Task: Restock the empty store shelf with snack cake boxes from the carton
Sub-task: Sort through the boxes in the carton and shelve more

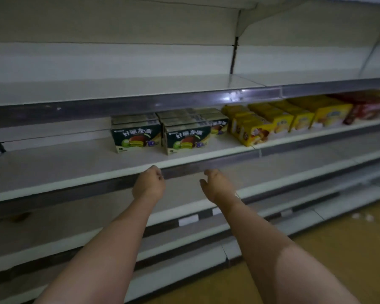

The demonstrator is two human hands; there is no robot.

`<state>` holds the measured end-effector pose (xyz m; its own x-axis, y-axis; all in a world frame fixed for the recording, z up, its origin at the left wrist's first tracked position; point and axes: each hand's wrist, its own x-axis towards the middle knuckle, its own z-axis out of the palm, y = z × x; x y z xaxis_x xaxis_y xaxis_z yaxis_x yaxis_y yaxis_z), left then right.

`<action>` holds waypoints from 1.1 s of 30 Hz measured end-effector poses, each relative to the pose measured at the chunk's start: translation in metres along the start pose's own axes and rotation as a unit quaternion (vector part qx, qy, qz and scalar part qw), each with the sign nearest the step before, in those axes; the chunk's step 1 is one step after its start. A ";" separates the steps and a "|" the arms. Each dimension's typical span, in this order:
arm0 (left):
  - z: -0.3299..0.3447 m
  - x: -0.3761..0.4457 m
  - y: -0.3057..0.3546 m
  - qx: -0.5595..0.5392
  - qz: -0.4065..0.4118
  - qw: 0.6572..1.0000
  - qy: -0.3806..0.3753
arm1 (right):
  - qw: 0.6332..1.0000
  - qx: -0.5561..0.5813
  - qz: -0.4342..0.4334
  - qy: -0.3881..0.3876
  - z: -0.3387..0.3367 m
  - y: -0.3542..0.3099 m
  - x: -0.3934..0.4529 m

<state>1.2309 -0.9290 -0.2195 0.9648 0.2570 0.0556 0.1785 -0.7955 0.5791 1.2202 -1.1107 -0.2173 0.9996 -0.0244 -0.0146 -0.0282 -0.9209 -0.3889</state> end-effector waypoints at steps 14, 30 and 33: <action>0.136 -0.149 0.051 0.034 0.121 0.968 -0.219 | 0.969 0.033 0.245 -0.001 0.023 0.157 -0.184; 0.296 -0.405 0.290 0.041 0.339 0.875 -0.343 | 0.845 0.064 0.521 0.106 -0.086 0.437 -0.430; 0.317 -0.454 0.331 0.027 0.356 0.858 -0.369 | 0.825 0.066 0.550 0.116 -0.107 0.486 -0.468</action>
<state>0.9134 -1.4832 -0.3110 0.6890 -0.7065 -0.1618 -0.5179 -0.6361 0.5720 0.7391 -1.5883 -0.3007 0.3436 -0.9038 -0.2550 -0.9027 -0.2430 -0.3552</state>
